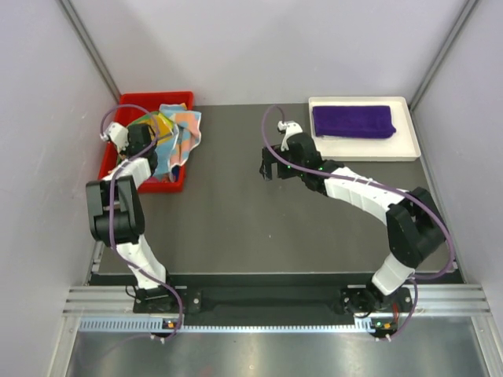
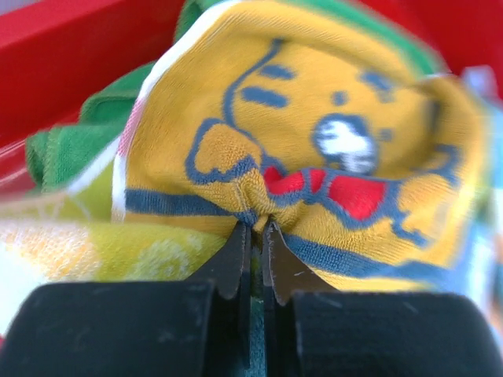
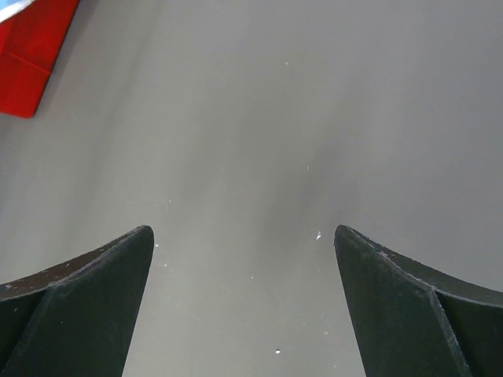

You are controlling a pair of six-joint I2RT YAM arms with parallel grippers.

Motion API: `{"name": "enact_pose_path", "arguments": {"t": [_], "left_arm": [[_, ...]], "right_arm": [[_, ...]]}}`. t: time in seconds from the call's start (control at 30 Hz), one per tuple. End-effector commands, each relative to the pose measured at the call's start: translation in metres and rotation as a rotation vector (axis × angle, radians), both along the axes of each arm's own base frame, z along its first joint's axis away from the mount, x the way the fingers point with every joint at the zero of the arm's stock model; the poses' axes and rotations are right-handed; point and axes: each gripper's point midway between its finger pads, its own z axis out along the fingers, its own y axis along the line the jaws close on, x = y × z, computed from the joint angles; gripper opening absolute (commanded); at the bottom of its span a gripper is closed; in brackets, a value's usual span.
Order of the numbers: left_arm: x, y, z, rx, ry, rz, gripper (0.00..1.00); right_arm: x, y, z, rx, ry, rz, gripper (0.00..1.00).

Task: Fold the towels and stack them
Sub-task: Grab crumpled towel, then move the towel to the center of the board

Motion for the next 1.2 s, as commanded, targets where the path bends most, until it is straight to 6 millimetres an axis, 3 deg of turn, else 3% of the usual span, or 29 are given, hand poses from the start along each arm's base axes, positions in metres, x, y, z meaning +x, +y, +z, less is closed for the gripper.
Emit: {"name": "enact_pose_path", "arguments": {"t": [0.0,0.2,0.27,0.3,0.37,0.43,0.57,0.6,0.63,0.77,0.8,0.9,1.07,1.17], "left_arm": [[0.011,-0.029,0.081,0.038,-0.258,-0.093,0.00],[-0.001,-0.067,0.116,0.105,-0.342,-0.156,0.00],[-0.005,-0.070,0.130,0.128,-0.368,-0.157,0.00],[-0.005,-0.089,0.132,0.133,-0.370,-0.192,0.00],[-0.010,-0.100,0.145,0.164,-0.388,-0.202,0.00],[-0.014,-0.121,0.147,0.179,-0.389,-0.238,0.00],[-0.022,-0.157,0.172,0.208,-0.435,-0.319,0.00],[-0.024,-0.178,0.178,0.207,-0.448,-0.369,0.00],[-0.028,-0.187,0.190,0.222,-0.460,-0.384,0.00],[-0.047,-0.237,0.204,0.230,-0.474,-0.497,0.00],[-0.053,-0.257,0.203,0.218,-0.474,-0.544,0.00],[-0.071,-0.290,0.191,0.194,-0.447,-0.647,0.00],[-0.101,-0.327,0.170,0.140,-0.417,-0.779,0.00],[-0.118,-0.353,0.170,0.152,-0.415,-0.877,0.00]], "right_arm": [[0.001,0.017,0.011,0.033,-0.050,0.033,0.97],[-0.001,0.018,0.006,0.028,-0.041,0.041,0.96],[-0.001,0.018,0.005,0.025,-0.040,0.042,0.96],[0.001,0.020,0.009,0.038,-0.056,0.043,0.96],[0.000,0.021,0.008,0.041,-0.058,0.044,0.96],[0.001,0.020,0.008,0.042,-0.059,0.042,0.96],[0.002,0.015,0.009,0.033,-0.072,0.021,0.96],[0.002,0.014,0.009,0.031,-0.073,0.015,0.96],[0.004,0.011,0.011,0.028,-0.080,0.000,0.96],[0.008,0.001,0.011,0.019,-0.084,-0.058,0.96],[0.011,-0.005,0.011,0.020,-0.082,-0.080,0.96],[0.015,-0.021,0.010,0.039,-0.070,-0.129,0.96],[0.022,-0.041,0.007,0.069,-0.051,-0.193,0.96],[0.025,-0.052,0.006,0.111,-0.034,-0.223,0.96]]}}
